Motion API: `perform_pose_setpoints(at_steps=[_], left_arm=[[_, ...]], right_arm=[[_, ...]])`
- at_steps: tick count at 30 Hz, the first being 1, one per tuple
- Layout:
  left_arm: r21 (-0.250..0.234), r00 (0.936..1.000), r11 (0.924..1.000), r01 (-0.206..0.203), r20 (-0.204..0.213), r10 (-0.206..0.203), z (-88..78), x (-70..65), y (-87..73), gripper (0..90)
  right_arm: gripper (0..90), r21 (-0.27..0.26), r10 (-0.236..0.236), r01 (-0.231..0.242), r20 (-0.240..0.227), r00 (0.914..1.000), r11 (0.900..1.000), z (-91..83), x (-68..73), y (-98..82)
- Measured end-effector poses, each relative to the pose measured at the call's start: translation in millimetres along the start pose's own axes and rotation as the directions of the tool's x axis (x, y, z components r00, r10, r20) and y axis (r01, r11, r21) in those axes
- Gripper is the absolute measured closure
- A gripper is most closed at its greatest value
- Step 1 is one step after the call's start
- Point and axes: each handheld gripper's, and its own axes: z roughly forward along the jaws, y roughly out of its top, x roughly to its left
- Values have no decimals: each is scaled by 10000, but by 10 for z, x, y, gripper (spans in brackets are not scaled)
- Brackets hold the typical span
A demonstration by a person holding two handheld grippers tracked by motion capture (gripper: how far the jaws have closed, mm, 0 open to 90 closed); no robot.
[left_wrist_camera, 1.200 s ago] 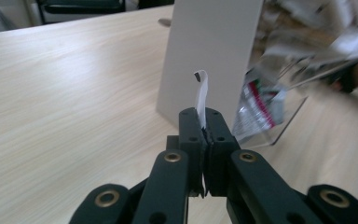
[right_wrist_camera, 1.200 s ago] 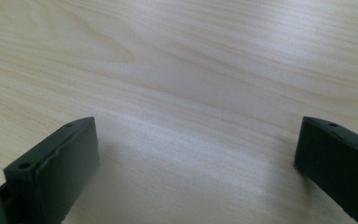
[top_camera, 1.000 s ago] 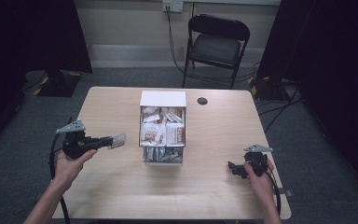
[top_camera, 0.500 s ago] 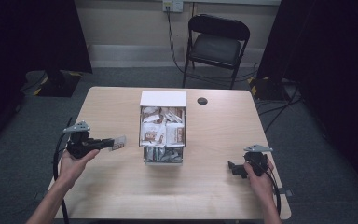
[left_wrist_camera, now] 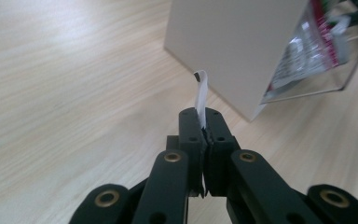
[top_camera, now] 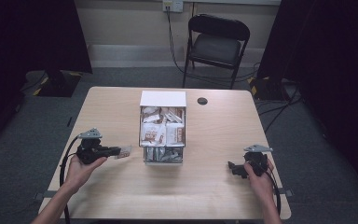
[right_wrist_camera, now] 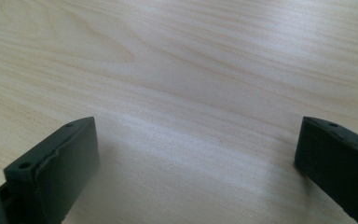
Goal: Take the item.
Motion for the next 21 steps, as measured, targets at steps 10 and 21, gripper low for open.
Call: perform_pose_setpoints(at_steps=[10,21], left_arm=[[151,9970,9969,775,-14,-775,73,149,-89,878],[118,9945,9955,946,-474,-939,78,216,-110,779]], right_arm=[[0,-1,-1,1,7,10000,10000,0,0,0],[0,-1,1,-1,8,10000,10000,0,0,0]])
